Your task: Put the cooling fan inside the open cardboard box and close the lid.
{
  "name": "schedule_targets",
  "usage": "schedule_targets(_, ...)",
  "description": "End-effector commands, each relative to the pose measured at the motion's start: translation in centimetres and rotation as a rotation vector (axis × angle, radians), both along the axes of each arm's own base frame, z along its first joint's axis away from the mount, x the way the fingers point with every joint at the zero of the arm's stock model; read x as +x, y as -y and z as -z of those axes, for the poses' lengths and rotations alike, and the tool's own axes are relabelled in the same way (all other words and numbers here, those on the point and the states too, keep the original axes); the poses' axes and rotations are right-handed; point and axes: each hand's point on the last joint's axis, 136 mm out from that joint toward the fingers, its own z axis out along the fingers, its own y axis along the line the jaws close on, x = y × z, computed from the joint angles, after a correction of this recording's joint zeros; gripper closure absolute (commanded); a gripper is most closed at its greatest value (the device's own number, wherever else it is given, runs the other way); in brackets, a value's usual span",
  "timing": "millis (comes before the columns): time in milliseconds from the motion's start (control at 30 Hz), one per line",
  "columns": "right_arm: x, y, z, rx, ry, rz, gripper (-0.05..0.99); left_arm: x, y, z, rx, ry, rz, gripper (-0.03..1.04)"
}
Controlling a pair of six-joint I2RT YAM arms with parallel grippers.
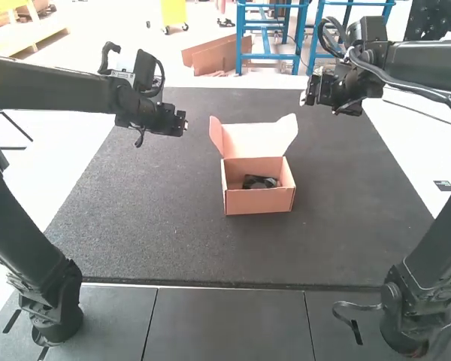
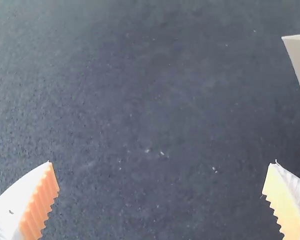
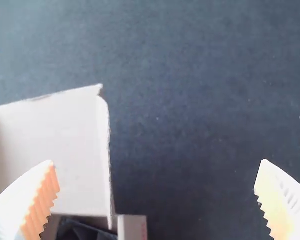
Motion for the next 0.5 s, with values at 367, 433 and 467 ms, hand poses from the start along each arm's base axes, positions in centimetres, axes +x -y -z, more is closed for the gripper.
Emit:
schedule_targets(367,2.7,-1.6,0.3,0.037,-0.051,-0.058,0.03,3.6,2.7,-0.7,-0.012,0.024,0.018,0.04)
schedule_targets(433,2.7,-1.9,0.6,0.044,-0.070,-0.067,0.03,3.9,3.2,-0.4,-0.011,0.018,0.025,0.04)
schedule_targets(467,2.6,-2.1,0.7,0.047,-0.078,-0.075,0.03,4.1,3.4,-0.4,-0.013,0.018,0.027,0.04)
